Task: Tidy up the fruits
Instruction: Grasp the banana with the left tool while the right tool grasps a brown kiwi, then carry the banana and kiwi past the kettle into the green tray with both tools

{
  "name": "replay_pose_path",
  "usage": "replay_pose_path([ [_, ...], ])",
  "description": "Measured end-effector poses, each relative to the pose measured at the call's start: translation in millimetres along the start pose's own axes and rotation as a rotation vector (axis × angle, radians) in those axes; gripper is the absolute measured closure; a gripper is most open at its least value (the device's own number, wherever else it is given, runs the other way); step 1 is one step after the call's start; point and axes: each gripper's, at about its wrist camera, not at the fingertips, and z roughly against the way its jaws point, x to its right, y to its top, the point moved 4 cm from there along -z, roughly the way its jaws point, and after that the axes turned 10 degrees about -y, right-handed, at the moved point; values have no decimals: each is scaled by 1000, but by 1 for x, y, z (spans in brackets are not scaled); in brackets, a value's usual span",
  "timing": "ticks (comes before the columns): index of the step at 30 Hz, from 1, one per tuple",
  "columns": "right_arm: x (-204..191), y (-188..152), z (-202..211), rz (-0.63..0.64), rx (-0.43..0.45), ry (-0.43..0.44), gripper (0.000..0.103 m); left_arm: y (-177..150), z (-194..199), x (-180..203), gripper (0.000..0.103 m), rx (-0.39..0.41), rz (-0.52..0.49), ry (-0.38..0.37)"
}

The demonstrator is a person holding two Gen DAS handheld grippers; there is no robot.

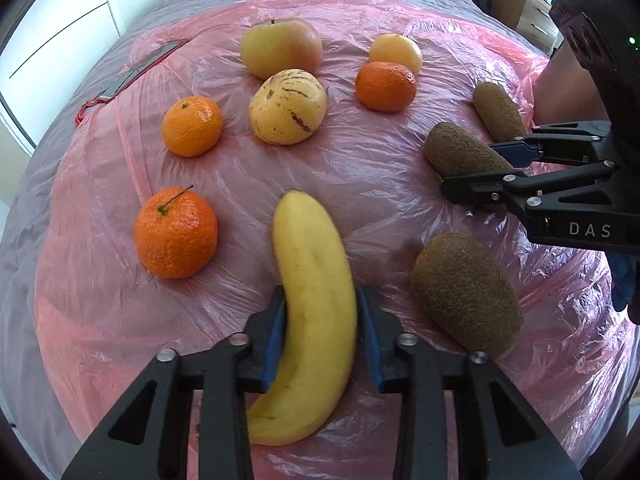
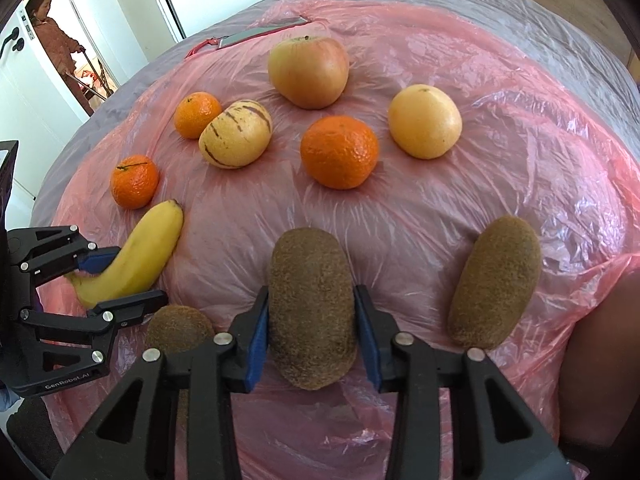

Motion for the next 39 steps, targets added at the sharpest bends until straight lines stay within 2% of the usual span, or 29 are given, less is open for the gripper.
replay_pose_path([
  [10, -1, 0, 16, -48, 25, -12, 87, -4, 20, -1, 76, 55, 43, -26],
  [17, -10, -4, 45, -59, 53, -33, 87, -13, 43, -4, 76, 97, 76, -41],
  [26, -20, -26, 93, -76, 91, -51, 87, -24, 83, 3, 76, 154, 84, -57],
  [33, -15, -56, 140, -113, 144, -63, 87, -29, 115, 33, 76, 183, 52, -97],
  [39, 6, -91, 183, -157, 182, -97, 87, -24, 138, 86, 76, 200, -13, -183],
])
